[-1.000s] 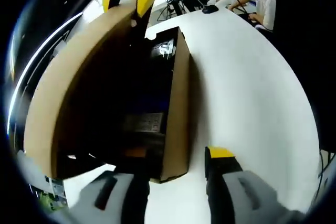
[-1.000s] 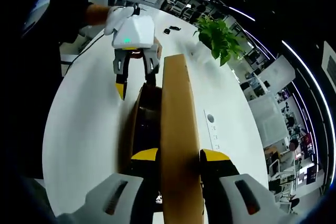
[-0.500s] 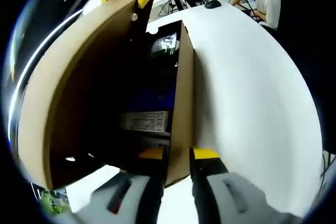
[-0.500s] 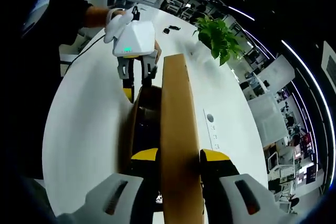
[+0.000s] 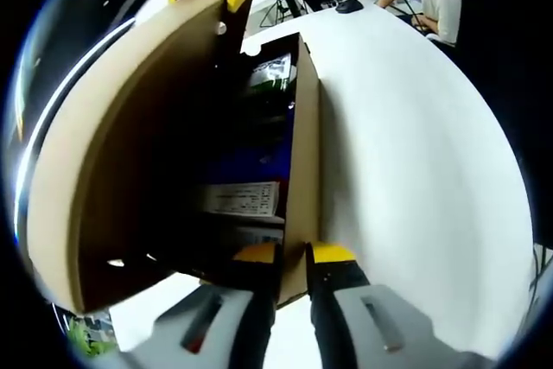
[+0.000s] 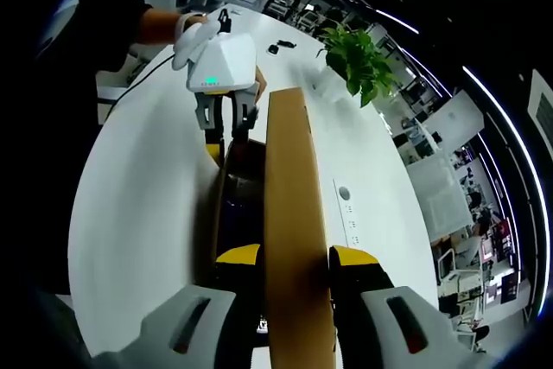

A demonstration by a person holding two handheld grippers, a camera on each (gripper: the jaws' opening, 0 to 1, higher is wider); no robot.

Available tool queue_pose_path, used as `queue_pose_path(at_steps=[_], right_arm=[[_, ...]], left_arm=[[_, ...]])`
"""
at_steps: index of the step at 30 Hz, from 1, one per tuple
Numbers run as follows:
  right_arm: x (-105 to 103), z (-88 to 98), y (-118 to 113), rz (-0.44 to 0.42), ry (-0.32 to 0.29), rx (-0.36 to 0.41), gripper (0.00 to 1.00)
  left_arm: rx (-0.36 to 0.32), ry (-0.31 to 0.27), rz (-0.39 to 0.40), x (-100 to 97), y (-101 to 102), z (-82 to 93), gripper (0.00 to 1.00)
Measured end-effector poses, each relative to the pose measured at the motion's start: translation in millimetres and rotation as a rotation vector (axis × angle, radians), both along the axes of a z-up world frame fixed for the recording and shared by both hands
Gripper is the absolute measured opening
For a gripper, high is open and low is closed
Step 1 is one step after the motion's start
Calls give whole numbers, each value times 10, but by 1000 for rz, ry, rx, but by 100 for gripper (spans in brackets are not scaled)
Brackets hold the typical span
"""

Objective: Operate the shoe box by opening the lid, removing the specified soft item, and placing it in the target area until the item is outside and the box remains undamaged.

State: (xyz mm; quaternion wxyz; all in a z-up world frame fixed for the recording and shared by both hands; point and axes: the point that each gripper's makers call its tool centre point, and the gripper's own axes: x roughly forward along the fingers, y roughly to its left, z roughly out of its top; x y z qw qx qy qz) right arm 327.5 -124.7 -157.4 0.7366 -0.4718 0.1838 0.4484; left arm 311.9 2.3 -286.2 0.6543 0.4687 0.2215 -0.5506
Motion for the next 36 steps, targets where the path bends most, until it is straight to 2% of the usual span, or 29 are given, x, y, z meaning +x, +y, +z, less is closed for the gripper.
queue_pose_path(at_steps=[5, 9, 12, 21, 24, 31, 32, 36], right_arm=[[-11, -5, 0, -2, -2, -2, 30], [-23, -11, -2, -8, 0, -9, 30], [-29, -16, -1, -13, -2, -23, 30], [-21, -27, 5, -33, 9, -48, 30], [-26, -36, -7, -61, 11, -64, 30], [-26, -42, -10, -92, 5, -68, 30], [-31, -47, -15, -103, -5, -84, 30], [-34, -50, -16, -112, -11, -87, 30]], left_arm=[[27, 10, -11, -6, 4, -10, 10], [58, 25, -53, -42, 11, -22, 8], [54, 59, -46, -26, 10, -16, 7], [84, 84, -65, -46, 12, -29, 5], [124, 106, -82, -58, 23, -42, 5], [132, 113, -93, -59, 25, -45, 5], [160, 98, -107, -68, 25, -51, 5], [161, 91, -115, -61, 34, -52, 5]])
